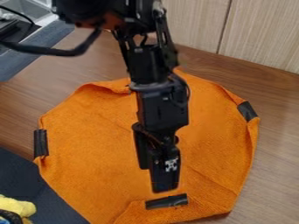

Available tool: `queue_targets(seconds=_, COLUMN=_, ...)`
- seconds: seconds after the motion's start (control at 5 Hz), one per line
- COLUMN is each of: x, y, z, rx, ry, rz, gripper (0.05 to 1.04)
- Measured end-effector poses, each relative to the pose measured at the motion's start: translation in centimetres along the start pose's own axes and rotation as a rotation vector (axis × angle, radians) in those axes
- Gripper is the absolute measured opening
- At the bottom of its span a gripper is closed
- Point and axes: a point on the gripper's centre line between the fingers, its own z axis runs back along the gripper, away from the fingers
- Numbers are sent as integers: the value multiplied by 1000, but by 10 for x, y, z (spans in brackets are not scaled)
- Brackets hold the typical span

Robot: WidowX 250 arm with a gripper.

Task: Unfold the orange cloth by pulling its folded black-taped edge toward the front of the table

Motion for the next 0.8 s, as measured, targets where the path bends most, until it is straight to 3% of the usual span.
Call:
queue_targets(seconds=0.4, x=3, y=5, z=42, rx=77, ry=-122, rz=61, gripper=1000)
queue_targets(seconds=0.6, x=-14, y=24, z=65, rx=110, ry=-275, rz=242, gripper=1000)
queue_targets(seconds=0.8, x=-13, y=24, z=64, rx=109, ry=-279, rz=243, gripper=1000)
